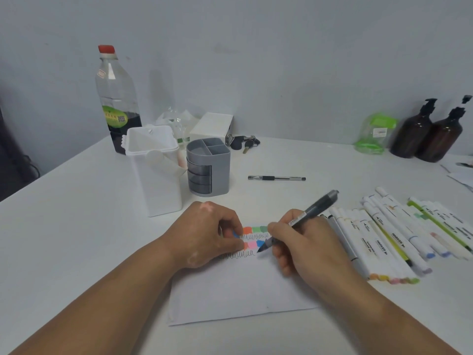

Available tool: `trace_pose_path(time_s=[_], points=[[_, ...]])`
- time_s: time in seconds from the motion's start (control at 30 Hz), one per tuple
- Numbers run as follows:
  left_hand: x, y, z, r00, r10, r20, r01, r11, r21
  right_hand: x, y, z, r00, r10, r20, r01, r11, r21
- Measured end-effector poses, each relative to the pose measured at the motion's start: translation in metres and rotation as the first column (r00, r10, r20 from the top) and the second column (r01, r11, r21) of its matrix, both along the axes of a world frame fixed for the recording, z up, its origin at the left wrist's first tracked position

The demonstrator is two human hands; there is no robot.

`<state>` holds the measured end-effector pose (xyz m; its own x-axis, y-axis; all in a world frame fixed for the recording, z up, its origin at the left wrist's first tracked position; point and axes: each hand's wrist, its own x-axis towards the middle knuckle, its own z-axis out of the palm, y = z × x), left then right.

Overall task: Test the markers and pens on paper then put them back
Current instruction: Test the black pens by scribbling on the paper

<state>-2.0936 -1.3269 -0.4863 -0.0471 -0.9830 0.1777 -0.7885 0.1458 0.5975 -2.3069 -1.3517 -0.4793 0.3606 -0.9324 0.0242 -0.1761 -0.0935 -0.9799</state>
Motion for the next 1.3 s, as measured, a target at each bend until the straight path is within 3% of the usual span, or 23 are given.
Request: trace_pose_path(time_s=[0.1,0.3,0.77,1.3], points=[[-0.0001,-0.0001,0.0008,1.000,-0.001,0.012,0.001,1.000,0.009,0.0030,0.0020,-0.0006,1.000,-0.010,-0.022,0.010,1.000,0.010],[-0.0004,0.0005,0.0018,1.000,-0.004,0.027,0.004,1.000,0.016,0.0018,0.0008,-0.0039,0.966,-0.035,-0.254,0.003,0.992,-0.124],[-0.0005,-0.0006,0.0005,0.997,0.007,0.074,-0.010,0.999,0.033,0.0036,0.0042,0.0020,0.936,-0.060,-0.347,0.020,0.993,-0.117],[0.0015,-0.0031,-0.0013,0.997,-0.002,0.078,-0.002,0.999,0.043,-0.0001,0.0028,0.0037,0.885,-0.145,-0.442,0.050,0.975,-0.219]])
